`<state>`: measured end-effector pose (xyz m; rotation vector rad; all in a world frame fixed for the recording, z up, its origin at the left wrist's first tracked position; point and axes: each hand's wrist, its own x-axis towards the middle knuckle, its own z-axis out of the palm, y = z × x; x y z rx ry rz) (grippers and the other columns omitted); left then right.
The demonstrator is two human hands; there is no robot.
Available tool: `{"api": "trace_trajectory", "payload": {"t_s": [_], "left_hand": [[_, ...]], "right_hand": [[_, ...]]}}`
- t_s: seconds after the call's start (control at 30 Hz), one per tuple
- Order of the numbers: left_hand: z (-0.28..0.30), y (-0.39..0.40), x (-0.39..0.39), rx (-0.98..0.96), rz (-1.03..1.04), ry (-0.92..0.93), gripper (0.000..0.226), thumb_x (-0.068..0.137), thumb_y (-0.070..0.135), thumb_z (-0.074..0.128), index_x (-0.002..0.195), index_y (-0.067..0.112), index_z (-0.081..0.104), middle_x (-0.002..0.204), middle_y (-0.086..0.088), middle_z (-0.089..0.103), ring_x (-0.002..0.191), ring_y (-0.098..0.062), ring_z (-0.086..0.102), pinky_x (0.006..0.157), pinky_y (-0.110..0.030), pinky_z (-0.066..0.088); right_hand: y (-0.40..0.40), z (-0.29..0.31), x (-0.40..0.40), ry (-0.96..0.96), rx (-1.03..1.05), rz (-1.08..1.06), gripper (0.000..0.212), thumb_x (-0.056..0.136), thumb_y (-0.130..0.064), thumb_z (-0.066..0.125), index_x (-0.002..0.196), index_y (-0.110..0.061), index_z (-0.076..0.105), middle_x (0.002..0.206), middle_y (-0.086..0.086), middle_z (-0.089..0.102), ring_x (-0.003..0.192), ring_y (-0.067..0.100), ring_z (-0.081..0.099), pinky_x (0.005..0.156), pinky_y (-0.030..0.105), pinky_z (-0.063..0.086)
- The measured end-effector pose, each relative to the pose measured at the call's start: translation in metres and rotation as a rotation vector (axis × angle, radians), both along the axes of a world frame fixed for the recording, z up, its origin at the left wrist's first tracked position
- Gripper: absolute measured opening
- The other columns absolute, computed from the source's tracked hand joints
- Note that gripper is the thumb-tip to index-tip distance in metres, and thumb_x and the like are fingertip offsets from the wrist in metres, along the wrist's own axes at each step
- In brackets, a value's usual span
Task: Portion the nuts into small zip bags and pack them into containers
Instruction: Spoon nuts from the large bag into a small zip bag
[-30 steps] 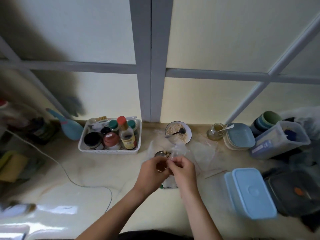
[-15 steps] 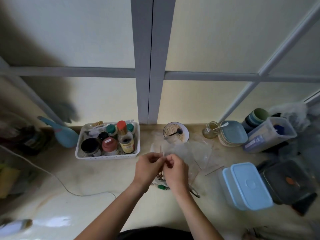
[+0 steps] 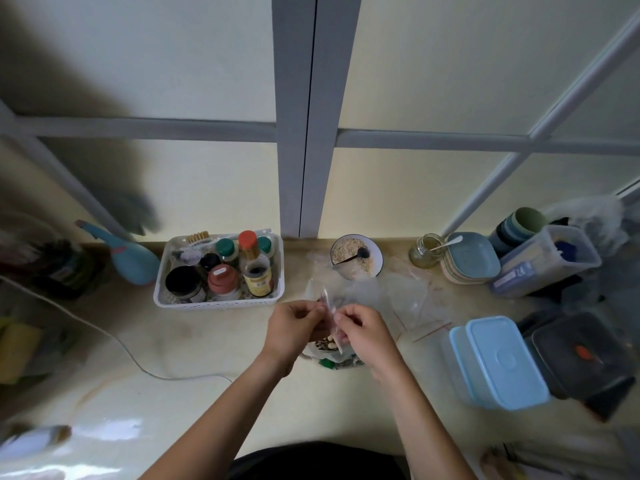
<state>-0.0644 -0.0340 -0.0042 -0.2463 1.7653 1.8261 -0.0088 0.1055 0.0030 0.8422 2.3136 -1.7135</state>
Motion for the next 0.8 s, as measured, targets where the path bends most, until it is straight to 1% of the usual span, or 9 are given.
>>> {"api": "trace_trajectory", "payload": {"t_s": [0.07, 0.1, 0.17, 0.23, 0.4, 0.53, 0.67, 0.73, 0.8], "left_hand": [[-0.002, 0.002, 0.002, -0.062, -0.011, 0.044, 0.014, 0.091, 0.010, 0.069, 0.080, 0.007, 0.078, 0.079, -0.017, 0.076, 0.081, -0.035, 0.075, 0.082, -0.047, 0.062], [-0.002, 0.003, 0.003, -0.091, -0.021, 0.073, 0.014, 0.088, 0.013, 0.071, 0.077, 0.011, 0.079, 0.078, -0.014, 0.076, 0.079, -0.032, 0.075, 0.081, -0.046, 0.062], [0.000, 0.005, 0.005, -0.108, -0.035, 0.101, 0.009, 0.084, 0.017, 0.075, 0.076, 0.015, 0.078, 0.077, -0.011, 0.077, 0.078, -0.029, 0.076, 0.081, -0.046, 0.062], [0.003, 0.006, 0.007, -0.085, -0.026, 0.088, 0.008, 0.083, 0.017, 0.079, 0.077, 0.012, 0.078, 0.078, -0.012, 0.077, 0.078, -0.030, 0.076, 0.082, -0.047, 0.062], [0.008, 0.007, 0.011, -0.113, -0.012, 0.087, 0.009, 0.084, 0.017, 0.078, 0.076, 0.012, 0.080, 0.076, -0.012, 0.076, 0.075, -0.029, 0.076, 0.079, -0.046, 0.063], [0.011, 0.012, 0.014, -0.129, -0.028, 0.088, 0.012, 0.088, 0.011, 0.074, 0.078, 0.006, 0.079, 0.073, -0.014, 0.075, 0.072, -0.030, 0.075, 0.077, -0.046, 0.063], [0.014, 0.018, 0.015, -0.299, -0.058, 0.215, 0.010, 0.083, 0.011, 0.074, 0.074, 0.011, 0.075, 0.066, -0.004, 0.074, 0.063, -0.019, 0.074, 0.070, -0.041, 0.064], [0.014, 0.019, 0.014, -0.343, -0.073, 0.243, 0.009, 0.080, 0.012, 0.075, 0.071, 0.012, 0.075, 0.064, -0.001, 0.073, 0.062, -0.016, 0.074, 0.069, -0.040, 0.064], [0.014, 0.019, 0.014, -0.387, -0.094, 0.270, 0.009, 0.078, 0.012, 0.075, 0.069, 0.014, 0.074, 0.061, 0.001, 0.072, 0.060, -0.014, 0.073, 0.067, -0.039, 0.063]], "right_hand": [[0.000, 0.003, 0.002, 0.024, 0.143, -0.029, 0.012, 0.097, -0.016, 0.060, 0.086, -0.015, 0.065, 0.072, -0.007, 0.068, 0.064, 0.002, 0.062, 0.063, 0.014, 0.047], [-0.002, 0.002, 0.003, 0.048, 0.214, -0.024, 0.010, 0.096, -0.016, 0.061, 0.087, -0.017, 0.063, 0.076, -0.006, 0.069, 0.068, 0.002, 0.063, 0.061, 0.012, 0.046], [-0.006, -0.001, 0.005, 0.099, 0.298, 0.018, 0.006, 0.095, -0.015, 0.063, 0.090, -0.018, 0.062, 0.082, -0.006, 0.069, 0.076, 0.006, 0.065, 0.066, 0.017, 0.049], [-0.005, -0.004, 0.008, 0.131, 0.302, 0.042, 0.003, 0.094, -0.016, 0.065, 0.095, -0.018, 0.064, 0.087, -0.007, 0.071, 0.081, 0.006, 0.068, 0.071, 0.020, 0.053], [0.009, 0.000, 0.012, 0.121, 0.235, 0.162, 0.008, 0.092, -0.019, 0.072, 0.099, -0.020, 0.075, 0.086, -0.009, 0.075, 0.081, -0.001, 0.070, 0.069, 0.009, 0.050], [0.010, 0.001, 0.011, 0.116, 0.353, 0.120, 0.009, 0.091, -0.014, 0.072, 0.094, -0.019, 0.078, 0.081, -0.011, 0.075, 0.076, -0.003, 0.069, 0.065, 0.006, 0.047], [0.003, 0.006, 0.009, 0.119, 0.496, 0.114, 0.018, 0.086, -0.017, 0.073, 0.071, -0.023, 0.063, 0.057, -0.012, 0.062, 0.058, 0.004, 0.061, 0.053, 0.016, 0.044], [-0.002, 0.005, 0.009, 0.112, 0.542, 0.114, 0.023, 0.085, -0.019, 0.074, 0.069, -0.023, 0.057, 0.057, -0.010, 0.061, 0.055, 0.010, 0.058, 0.055, 0.028, 0.047], [-0.004, 0.004, 0.009, 0.108, 0.587, 0.106, 0.022, 0.085, -0.018, 0.073, 0.071, -0.023, 0.057, 0.062, -0.007, 0.063, 0.058, 0.014, 0.058, 0.056, 0.030, 0.045]]}}
